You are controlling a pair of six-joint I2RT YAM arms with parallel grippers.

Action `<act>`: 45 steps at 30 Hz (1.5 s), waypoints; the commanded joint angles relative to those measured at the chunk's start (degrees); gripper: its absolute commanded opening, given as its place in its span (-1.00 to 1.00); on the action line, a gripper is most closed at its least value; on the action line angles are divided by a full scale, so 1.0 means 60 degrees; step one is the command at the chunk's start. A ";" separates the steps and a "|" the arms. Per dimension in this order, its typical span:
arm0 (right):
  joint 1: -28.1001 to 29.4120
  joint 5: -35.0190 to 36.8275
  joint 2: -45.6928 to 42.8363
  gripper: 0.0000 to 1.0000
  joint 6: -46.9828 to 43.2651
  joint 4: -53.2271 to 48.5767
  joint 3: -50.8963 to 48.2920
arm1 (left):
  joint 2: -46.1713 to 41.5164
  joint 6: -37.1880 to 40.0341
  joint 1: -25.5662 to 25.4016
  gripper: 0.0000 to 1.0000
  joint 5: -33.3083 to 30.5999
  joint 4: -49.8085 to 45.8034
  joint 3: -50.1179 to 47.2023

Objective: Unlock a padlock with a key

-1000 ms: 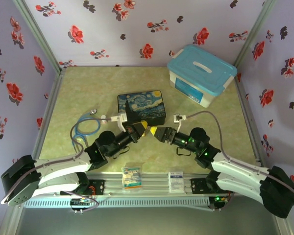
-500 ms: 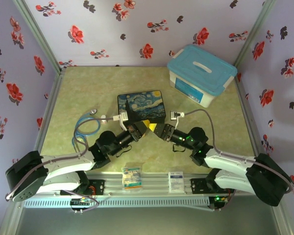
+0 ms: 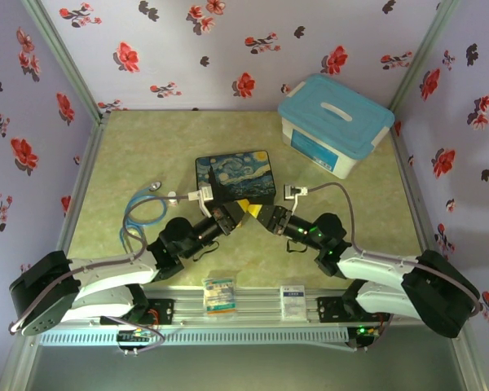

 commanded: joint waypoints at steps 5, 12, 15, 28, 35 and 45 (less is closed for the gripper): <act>-0.0038 0.0051 -0.0008 -0.50 0.0047 0.0526 -0.0221 | -0.0058 0.0130 0.0101 -1.00 -0.0083 0.0288 0.0157; -0.0047 0.0160 -0.0028 -0.63 -0.0013 0.0584 -0.0326 | -0.0085 0.0101 0.0136 -1.00 -0.0094 0.0283 0.0069; -0.0042 0.0148 0.0023 -0.75 -0.0023 0.0687 -0.0299 | -0.0034 0.0043 0.0138 -1.00 -0.0105 0.0319 -0.0004; -0.0063 0.0078 0.0496 -0.81 -0.0045 0.0965 -0.0111 | 0.0276 -0.0277 0.0129 -1.00 -0.0077 0.0594 -0.0245; -0.0098 0.0093 0.0538 -1.00 -0.0041 0.1024 -0.0132 | 0.0231 -0.0273 0.0175 -1.00 -0.0096 0.0592 -0.0324; -0.0140 0.1014 -0.0585 -1.00 -0.0940 -0.2140 -0.0248 | -0.1352 0.0755 0.0469 0.99 -0.1029 -0.2967 0.0261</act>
